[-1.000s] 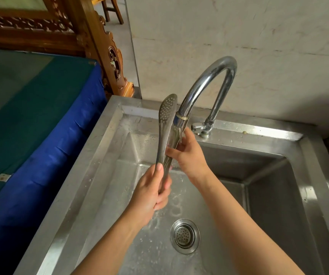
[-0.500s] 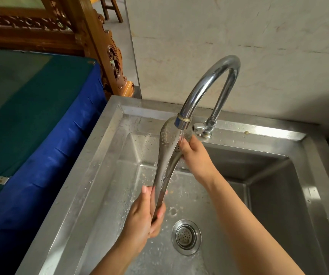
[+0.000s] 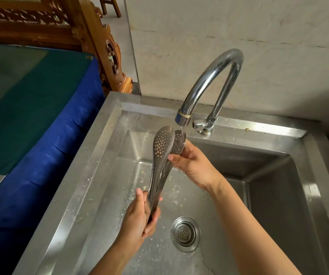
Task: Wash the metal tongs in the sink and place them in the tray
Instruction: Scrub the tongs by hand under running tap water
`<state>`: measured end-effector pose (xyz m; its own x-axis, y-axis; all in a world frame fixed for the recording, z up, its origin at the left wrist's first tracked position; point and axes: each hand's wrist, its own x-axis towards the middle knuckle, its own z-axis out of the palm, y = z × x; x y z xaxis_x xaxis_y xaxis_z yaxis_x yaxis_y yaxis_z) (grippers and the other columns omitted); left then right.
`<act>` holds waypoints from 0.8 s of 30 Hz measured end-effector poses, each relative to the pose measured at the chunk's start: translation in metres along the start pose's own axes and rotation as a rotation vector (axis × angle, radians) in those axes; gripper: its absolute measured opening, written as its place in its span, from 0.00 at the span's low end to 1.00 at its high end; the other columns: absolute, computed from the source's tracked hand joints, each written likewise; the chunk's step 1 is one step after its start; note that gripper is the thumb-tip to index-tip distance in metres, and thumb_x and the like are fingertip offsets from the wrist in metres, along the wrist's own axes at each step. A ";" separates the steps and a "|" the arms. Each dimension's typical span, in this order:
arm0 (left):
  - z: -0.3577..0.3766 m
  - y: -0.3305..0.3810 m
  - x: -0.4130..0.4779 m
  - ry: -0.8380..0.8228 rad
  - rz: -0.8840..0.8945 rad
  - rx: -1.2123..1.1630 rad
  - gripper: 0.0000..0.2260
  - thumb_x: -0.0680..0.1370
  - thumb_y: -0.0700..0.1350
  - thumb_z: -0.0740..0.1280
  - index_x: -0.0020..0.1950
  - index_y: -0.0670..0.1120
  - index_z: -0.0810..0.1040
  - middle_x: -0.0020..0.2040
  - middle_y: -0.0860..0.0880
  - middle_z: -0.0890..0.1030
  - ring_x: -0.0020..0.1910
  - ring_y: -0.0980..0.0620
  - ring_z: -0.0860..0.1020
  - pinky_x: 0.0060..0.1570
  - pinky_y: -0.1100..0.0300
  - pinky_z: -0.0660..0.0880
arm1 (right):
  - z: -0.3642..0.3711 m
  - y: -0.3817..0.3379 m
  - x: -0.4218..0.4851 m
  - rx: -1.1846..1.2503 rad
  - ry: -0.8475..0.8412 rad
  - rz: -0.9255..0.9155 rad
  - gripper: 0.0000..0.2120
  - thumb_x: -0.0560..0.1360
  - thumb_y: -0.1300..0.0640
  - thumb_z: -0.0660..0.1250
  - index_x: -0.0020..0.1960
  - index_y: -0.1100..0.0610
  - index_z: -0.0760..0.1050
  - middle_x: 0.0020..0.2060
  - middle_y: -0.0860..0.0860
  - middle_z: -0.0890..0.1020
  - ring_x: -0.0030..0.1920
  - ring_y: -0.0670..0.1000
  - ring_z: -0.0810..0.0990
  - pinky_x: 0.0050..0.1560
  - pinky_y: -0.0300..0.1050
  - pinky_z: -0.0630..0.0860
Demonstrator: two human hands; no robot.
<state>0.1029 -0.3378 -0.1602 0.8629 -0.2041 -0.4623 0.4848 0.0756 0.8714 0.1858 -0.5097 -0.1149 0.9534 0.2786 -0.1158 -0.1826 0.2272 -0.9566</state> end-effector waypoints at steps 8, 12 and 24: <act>0.001 -0.010 0.002 -0.045 -0.030 -0.013 0.31 0.72 0.68 0.47 0.41 0.47 0.80 0.20 0.50 0.70 0.14 0.55 0.57 0.18 0.68 0.57 | -0.001 0.003 -0.014 0.178 -0.002 0.014 0.18 0.77 0.67 0.57 0.66 0.65 0.67 0.54 0.57 0.78 0.55 0.52 0.78 0.65 0.48 0.72; 0.005 -0.011 0.006 -0.057 -0.033 -0.013 0.32 0.70 0.71 0.48 0.42 0.48 0.81 0.21 0.47 0.68 0.15 0.54 0.57 0.18 0.69 0.57 | 0.002 0.001 -0.014 0.485 0.019 0.055 0.18 0.78 0.56 0.53 0.63 0.62 0.71 0.56 0.55 0.79 0.55 0.50 0.78 0.64 0.46 0.72; 0.006 -0.014 0.012 -0.076 -0.040 -0.011 0.33 0.69 0.73 0.48 0.43 0.49 0.81 0.24 0.47 0.68 0.16 0.54 0.59 0.19 0.68 0.58 | 0.003 -0.002 -0.015 0.715 0.048 0.061 0.33 0.77 0.39 0.46 0.65 0.62 0.70 0.56 0.55 0.80 0.57 0.52 0.76 0.62 0.47 0.68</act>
<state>0.1054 -0.3477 -0.1772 0.8296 -0.2808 -0.4827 0.5208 0.0768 0.8502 0.1713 -0.5116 -0.1101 0.9431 0.2724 -0.1907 -0.3325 0.7730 -0.5403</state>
